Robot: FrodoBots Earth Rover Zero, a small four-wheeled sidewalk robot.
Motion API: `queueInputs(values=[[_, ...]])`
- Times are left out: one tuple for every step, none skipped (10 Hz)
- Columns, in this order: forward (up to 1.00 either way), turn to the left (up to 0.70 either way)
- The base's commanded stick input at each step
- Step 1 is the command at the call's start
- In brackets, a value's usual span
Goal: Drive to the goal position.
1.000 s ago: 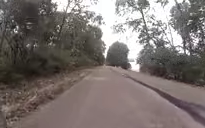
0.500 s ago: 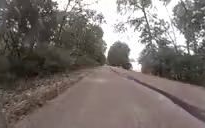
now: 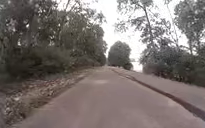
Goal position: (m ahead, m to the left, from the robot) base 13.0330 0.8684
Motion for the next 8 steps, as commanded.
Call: queueInputs(values=[[0.70,-0.33],[0.70,-0.16],[0.70,0.00],[0.70,0.00],[0.70,0.00],[0.70,0.00],[0.70,0.00],[0.70,0.00]])
